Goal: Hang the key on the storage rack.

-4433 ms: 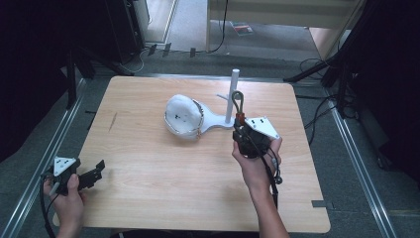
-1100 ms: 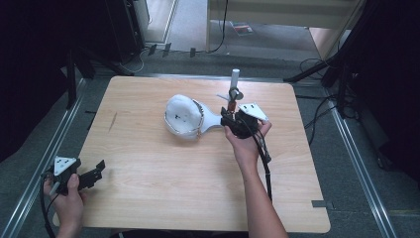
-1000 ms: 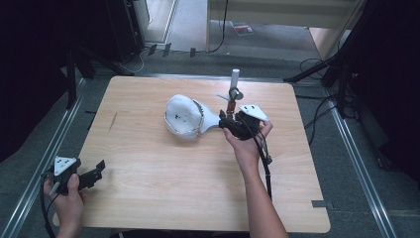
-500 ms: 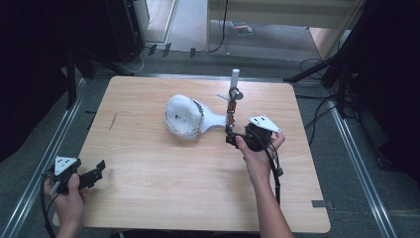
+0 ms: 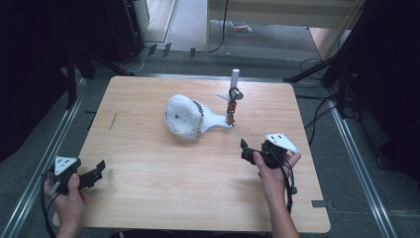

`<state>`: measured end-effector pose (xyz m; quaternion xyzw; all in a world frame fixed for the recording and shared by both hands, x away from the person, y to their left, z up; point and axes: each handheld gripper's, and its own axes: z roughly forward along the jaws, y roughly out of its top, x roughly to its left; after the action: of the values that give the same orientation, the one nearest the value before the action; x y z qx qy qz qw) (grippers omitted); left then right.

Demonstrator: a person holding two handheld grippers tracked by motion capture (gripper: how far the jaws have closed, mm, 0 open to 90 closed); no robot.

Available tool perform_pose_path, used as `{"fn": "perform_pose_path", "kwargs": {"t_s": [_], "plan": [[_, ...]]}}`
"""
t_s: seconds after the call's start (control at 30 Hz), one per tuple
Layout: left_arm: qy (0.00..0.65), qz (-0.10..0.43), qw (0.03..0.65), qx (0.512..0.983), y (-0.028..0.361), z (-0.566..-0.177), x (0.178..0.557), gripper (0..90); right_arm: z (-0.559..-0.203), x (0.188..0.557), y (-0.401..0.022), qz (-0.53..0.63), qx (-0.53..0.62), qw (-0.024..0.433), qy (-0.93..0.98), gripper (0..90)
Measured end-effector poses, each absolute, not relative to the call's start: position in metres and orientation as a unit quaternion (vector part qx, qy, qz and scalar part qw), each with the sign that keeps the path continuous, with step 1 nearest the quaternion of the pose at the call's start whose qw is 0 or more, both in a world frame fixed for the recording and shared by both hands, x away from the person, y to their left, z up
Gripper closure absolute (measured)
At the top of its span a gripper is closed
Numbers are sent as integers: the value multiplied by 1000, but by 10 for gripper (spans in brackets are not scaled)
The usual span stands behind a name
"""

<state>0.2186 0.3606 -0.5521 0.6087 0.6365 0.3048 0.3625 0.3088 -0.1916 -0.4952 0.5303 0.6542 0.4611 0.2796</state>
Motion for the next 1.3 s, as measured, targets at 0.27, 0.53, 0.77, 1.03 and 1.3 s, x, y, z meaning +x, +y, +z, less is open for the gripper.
{"fn": "perform_pose_path", "kwargs": {"t_s": [0.27, 0.53, 0.77, 1.03, 1.3], "plan": [[637, 304, 363, 609, 361, -552, 218, 145, -504, 293, -212, 465, 537, 277, 647, 0], [638, 305, 364, 606, 361, -552, 218, 145, -514, 274, -234, 462, 546, 283, 639, 0], [639, 305, 364, 606, 361, -552, 219, 145, -520, 257, -258, 457, 558, 290, 630, 0], [639, 305, 363, 606, 361, -552, 219, 145, -527, 241, -288, 457, 572, 288, 617, 0], [637, 305, 365, 606, 361, -552, 218, 145, -531, 226, -317, 463, 593, 285, 594, 1]]}}
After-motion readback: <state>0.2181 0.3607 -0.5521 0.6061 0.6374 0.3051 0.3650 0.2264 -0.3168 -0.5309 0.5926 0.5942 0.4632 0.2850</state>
